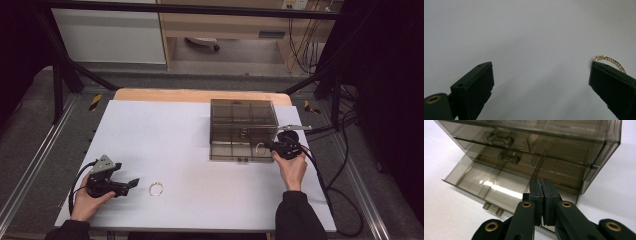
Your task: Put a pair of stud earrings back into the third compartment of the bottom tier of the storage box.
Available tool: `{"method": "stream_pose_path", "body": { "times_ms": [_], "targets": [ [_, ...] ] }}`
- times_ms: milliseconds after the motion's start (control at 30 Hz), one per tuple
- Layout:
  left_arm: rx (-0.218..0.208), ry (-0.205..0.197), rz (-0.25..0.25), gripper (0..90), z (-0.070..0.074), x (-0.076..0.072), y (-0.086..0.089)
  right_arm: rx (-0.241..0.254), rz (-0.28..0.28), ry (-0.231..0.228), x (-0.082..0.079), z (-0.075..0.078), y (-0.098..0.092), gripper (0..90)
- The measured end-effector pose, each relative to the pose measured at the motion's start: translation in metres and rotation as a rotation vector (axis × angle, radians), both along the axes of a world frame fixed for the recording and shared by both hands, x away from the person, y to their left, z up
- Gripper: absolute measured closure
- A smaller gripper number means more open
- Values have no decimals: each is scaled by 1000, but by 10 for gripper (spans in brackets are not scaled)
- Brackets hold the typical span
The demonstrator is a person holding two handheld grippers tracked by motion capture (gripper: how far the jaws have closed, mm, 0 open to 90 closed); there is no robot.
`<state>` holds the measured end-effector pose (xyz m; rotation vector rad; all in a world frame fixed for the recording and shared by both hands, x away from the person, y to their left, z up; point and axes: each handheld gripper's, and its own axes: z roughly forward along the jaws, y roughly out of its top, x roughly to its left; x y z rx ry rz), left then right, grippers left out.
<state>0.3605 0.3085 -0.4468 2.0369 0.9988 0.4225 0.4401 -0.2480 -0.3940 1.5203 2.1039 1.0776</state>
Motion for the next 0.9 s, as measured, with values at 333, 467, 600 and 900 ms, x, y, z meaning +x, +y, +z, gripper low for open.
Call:
{"method": "stream_pose_path", "body": {
  "times_ms": [333, 467, 600, 900],
  "targets": [
    [-3, 1, 1, 59, 0, 0, -1, -7, -9, 39, 8, -18, 3, 880],
    [-2, 0, 0, 59, -1, 0, -1, -16, -12, 45, 9, -22, 4, 875],
    [2, 1, -2, 58, 0, 0, 0, -35, -19, 27, 11, -25, 5, 808],
    [5, 2, -3, 58, -1, 0, -1, -91, -4, -5, 11, -30, 6, 725]
  ]
}}
